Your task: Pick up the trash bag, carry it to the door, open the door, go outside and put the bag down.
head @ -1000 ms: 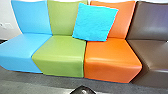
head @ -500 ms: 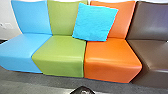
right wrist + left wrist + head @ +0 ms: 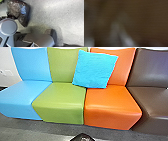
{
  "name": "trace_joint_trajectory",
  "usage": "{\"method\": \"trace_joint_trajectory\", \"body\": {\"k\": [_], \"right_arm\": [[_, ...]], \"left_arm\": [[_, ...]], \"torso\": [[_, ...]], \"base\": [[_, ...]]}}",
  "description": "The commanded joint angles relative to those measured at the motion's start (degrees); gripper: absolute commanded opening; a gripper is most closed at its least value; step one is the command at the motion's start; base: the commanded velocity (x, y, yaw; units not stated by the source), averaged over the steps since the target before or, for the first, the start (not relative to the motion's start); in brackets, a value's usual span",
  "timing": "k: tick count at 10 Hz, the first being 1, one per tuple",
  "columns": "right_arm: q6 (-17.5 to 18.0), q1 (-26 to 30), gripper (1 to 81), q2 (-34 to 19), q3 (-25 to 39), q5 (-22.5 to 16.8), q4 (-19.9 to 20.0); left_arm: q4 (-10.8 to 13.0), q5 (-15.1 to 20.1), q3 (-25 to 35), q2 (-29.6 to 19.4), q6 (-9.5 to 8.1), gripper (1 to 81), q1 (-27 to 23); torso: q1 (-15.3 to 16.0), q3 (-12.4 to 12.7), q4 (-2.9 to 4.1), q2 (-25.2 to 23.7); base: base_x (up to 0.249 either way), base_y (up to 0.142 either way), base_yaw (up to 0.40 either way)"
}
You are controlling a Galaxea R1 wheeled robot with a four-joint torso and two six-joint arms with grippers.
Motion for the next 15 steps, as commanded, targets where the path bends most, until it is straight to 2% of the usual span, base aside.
{"method": "trace_joint_trajectory", "body": {"k": [1,4,15], "right_arm": [[-0.06,2.8,81.1,-3.35,0.83,-3.84,1.16],[-0.23,2.36,81.1,-2.73,0.3,-3.84,1.08],[-0.32,2.36,81.1,-1.06,-0.76,-3.84,1.08]], "left_arm": [[2.43,4.03,0.01,-0.34,-0.17,1.0,-3.93],[2.96,4.12,0.1,-0.43,0.71,1.0,-3.75],[3.49,4.2,0.63,-0.43,0.8,1.0,-3.66]], "torso": [[-3.67,0.0,0.0,5.69],[-5.94,0.0,0.0,9.36],[-19.6,-0.13,0.0,31.02]], "base": [[0.0,0.0,0.0],[0.0,0.0,0.0],[0.0,0.0,0.0]]}}
